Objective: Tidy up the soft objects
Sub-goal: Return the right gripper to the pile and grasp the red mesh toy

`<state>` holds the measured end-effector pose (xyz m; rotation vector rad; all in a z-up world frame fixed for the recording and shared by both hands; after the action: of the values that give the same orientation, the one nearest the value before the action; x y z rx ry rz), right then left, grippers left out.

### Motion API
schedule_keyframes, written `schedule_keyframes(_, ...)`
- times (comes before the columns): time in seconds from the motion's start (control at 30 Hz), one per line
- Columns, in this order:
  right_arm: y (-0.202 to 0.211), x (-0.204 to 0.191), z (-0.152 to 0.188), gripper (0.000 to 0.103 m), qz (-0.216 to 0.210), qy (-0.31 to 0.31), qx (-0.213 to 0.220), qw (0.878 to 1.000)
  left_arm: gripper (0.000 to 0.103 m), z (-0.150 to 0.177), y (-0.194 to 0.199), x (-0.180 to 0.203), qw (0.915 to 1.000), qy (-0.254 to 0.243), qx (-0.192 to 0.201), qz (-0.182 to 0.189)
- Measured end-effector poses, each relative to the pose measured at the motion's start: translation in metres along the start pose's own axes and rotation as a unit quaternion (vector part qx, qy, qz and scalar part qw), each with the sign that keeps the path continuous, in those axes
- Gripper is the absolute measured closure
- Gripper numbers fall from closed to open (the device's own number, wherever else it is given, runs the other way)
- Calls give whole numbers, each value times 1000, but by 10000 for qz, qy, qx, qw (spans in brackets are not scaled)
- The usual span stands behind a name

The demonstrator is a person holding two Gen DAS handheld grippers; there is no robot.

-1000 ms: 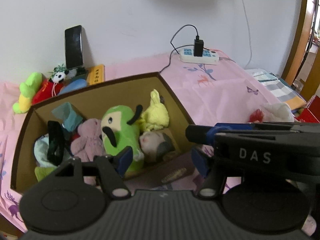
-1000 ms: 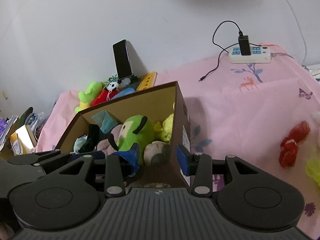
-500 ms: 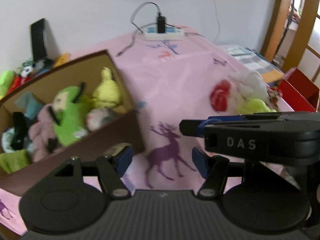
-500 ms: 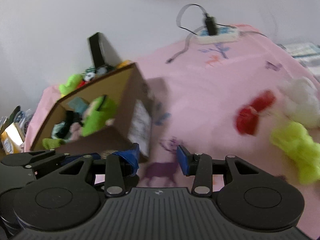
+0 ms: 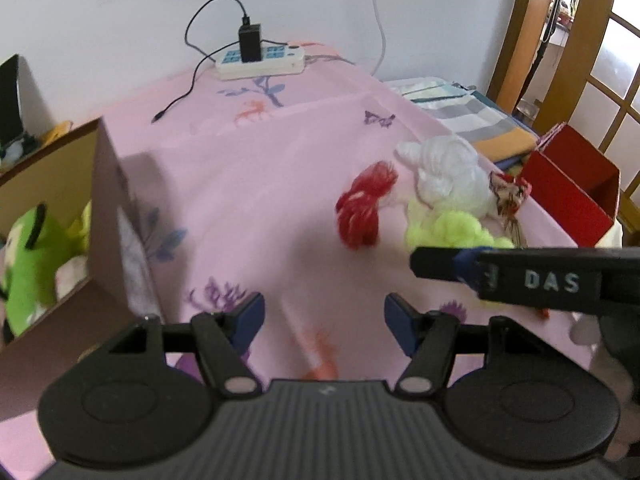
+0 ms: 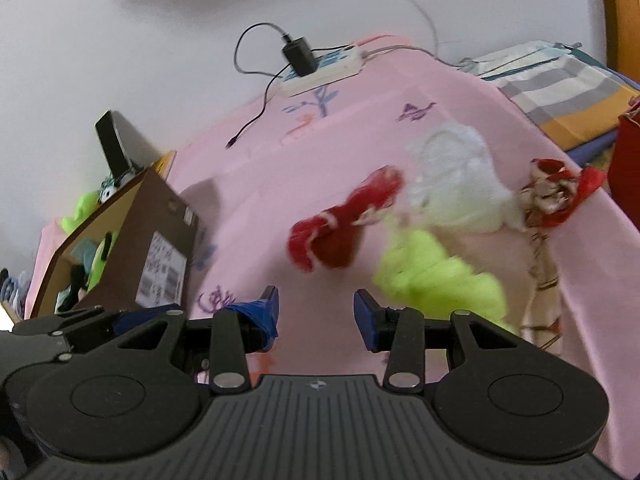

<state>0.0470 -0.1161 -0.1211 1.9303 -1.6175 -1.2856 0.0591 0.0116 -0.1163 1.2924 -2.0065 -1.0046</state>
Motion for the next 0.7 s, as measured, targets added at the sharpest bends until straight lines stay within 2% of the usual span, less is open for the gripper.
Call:
schedule_keyframes(0.2,-4,11,-27,78,-383,-248,51,9989,36,-26,-23,5,9998,-25,125,-134)
schedule_keyframes(0.37,-21,16,-50,78,-520,-335,27,9981,38,-45,-43,8,9998,21,171,-119)
schedule_keyframes(0.57,-51,16,-58,78,-590,-452,-279,9968,49,-53,-67,14,10000,19,61,-4)
schedule_keyframes(0.67,-63,14,-56,78,-505,-360,-443,9971,60,-51,-79,14,9999,68,-52,61)
schedule_keyframes(0.7,-67,14,-55,78,-494,-349,-508,9969,66,-50,-83,14,9998,113,-88,108)
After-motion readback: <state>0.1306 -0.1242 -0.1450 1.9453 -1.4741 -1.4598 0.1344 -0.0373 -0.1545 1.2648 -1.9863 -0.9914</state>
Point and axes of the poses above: each gripper's, at about its wrist camera, not at the fingertips, and y roughly against the way its jaws point, x to its right, z to its underside, the point moved 10 cm from there along -y, roughly the way its jaws point, and after that the axes turned 4 degrees about -x, right-handed, at the moved point
